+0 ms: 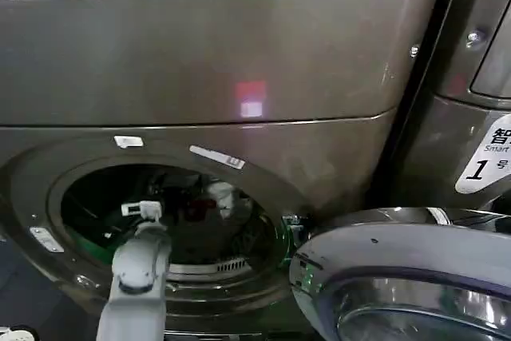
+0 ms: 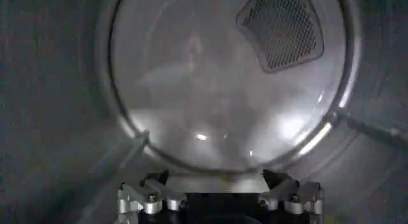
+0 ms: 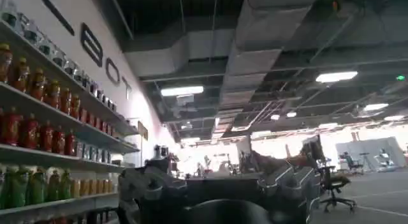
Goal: Grasp the clothes from the dryer.
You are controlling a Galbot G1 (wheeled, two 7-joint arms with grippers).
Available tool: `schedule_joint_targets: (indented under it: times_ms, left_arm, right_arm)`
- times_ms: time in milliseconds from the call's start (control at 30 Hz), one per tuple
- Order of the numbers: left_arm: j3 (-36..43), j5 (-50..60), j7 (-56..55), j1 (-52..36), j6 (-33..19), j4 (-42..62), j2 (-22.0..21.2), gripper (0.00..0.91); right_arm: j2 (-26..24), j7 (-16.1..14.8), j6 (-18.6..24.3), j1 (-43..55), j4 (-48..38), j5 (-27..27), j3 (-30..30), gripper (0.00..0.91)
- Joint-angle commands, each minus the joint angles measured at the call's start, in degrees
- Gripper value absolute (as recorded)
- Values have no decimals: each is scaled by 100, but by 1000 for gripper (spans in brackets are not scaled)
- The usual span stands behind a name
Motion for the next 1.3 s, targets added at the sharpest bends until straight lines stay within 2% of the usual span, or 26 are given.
schedule_joint_targets:
  times_ms: [33, 533, 633, 667, 733, 800, 900, 967, 1067, 1200, 1300]
  left_arm:
    - [10, 232, 125, -1348, -854, 1763, -39, 907]
    - [-119, 369, 210, -2008, -988, 3001, -69, 907]
    - [-145, 1427, 821, -2123, -801, 3140, -60, 907]
    - [-177, 1863, 1336, -2170, -679, 3163, -52, 907]
    - [-240, 3409, 2507, -2252, -754, 3223, -26, 907]
    - [-316, 5074, 3393, -2340, -1237, 3335, -21, 907]
    - [-404, 6584, 4290, -2496, -2403, 3467, 9, 907]
    - [-563, 6871, 4828, -2604, -3085, 3526, 19, 907]
    - [-822, 6731, 6199, -2907, -4104, 3692, -11, 907]
    - [-806, 7620, 6447, -3261, -4835, 4111, -48, 907]
    - [-693, 8023, 6889, -3396, -5017, 4238, -19, 907]
  right_arm:
    - [-1, -1, 16, 38, 17, -40, -57, 907]
    - [0, -2, 21, 44, 29, -85, -95, 907]
    - [5, -4, 21, 39, 36, -86, -95, 907]
    - [8, -4, 20, 38, 45, -86, -102, 907]
    - [12, -7, 17, 43, 72, -90, -119, 907]
    - [13, -5, 8, 52, 106, -92, -140, 907]
    - [15, -5, -2, 55, 137, -93, -157, 907]
    - [13, -10, 3, 32, 123, -97, -154, 907]
    - [7, -28, 30, -18, 106, -115, -152, 907]
    - [-15, -26, 14, 43, 158, -125, -213, 907]
    - [-17, -30, 6, 47, 171, -124, -227, 907]
